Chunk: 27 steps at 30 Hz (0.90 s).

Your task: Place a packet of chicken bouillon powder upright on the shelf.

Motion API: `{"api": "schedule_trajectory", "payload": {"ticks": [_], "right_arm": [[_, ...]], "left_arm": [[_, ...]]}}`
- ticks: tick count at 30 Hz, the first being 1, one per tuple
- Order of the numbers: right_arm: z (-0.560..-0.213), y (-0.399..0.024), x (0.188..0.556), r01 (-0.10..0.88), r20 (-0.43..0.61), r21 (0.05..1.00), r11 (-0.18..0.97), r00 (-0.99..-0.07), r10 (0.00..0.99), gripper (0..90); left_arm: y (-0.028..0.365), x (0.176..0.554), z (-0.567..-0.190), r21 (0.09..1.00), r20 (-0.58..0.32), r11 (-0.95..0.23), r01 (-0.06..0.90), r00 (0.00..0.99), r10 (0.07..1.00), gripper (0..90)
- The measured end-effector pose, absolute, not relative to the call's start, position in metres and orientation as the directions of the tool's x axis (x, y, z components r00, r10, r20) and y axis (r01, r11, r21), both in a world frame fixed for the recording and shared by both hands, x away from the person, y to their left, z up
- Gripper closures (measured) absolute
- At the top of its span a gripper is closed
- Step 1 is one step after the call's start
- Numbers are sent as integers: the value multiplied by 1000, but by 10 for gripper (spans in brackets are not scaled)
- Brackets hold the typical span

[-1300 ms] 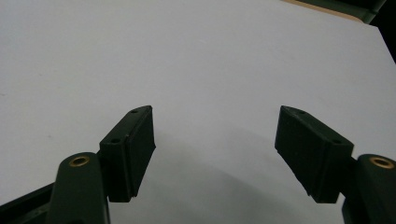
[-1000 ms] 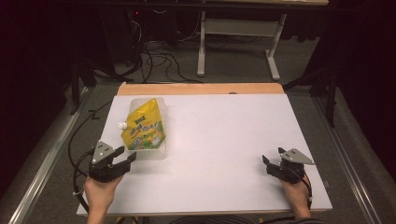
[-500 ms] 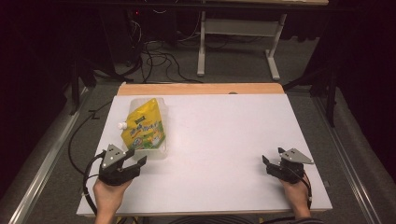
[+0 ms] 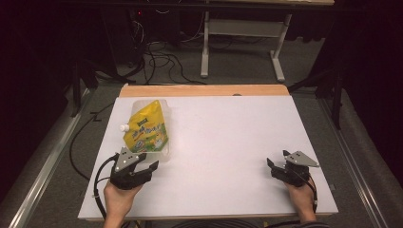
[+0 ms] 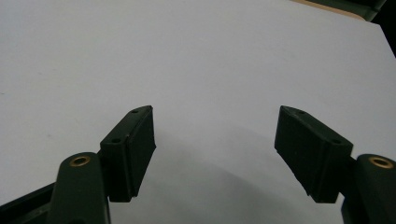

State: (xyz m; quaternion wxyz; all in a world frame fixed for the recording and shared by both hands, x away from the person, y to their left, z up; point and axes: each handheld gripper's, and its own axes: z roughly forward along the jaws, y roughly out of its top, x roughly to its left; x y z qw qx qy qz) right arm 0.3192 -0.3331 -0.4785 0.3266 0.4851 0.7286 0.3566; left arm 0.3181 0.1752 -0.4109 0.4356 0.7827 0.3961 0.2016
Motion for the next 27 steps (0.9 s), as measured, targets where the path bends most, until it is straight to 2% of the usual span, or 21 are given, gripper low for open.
{"api": "schedule_trajectory", "payload": {"ticks": [27], "right_arm": [[-478,-333,319,473,-130,837,274,-314,940,292]], "left_arm": [[127,327,-418,837,-62,-336,431,686,725,444]]}}
